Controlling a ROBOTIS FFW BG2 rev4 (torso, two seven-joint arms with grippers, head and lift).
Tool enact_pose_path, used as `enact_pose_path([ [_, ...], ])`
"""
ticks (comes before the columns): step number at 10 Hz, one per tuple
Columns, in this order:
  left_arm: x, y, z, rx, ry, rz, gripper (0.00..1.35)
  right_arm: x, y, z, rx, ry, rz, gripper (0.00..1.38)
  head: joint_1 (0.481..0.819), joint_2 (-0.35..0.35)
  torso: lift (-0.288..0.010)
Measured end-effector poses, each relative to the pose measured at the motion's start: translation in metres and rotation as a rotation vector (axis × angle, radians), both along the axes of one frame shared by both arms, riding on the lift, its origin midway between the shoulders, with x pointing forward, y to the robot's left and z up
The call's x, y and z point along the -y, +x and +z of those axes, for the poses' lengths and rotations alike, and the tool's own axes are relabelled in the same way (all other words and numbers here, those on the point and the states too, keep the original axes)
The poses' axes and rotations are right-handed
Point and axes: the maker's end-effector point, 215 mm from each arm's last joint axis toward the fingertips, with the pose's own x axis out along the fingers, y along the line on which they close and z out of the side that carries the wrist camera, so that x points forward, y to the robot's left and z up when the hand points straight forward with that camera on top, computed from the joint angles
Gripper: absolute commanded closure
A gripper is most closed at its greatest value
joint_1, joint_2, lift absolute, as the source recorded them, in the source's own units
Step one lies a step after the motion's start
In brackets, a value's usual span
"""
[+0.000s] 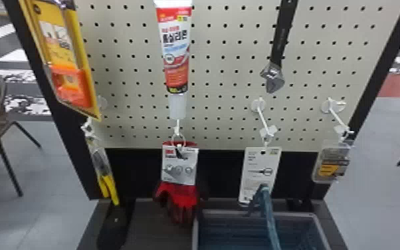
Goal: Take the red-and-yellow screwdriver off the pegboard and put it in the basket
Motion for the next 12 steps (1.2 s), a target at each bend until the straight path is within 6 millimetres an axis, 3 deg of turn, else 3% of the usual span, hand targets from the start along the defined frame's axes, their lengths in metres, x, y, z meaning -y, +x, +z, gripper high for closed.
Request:
enact_pose_path([
  [7, 0.001, 0.001, -0.002, -0.004, 0.004, -0.002, 0.34, 0.019, -0.01, -0.076, -0.08, 0.202, -0.107, 1.15, 0.549, 0.0, -0.1],
  [12, 0.001, 0.001, -0.003, -0.007, 0.008, -0.003, 0.34, 0.002, -0.003, -0.115, -0.126, 0.316, -0.091, 1.15, 0.549, 0.0, -0.1],
])
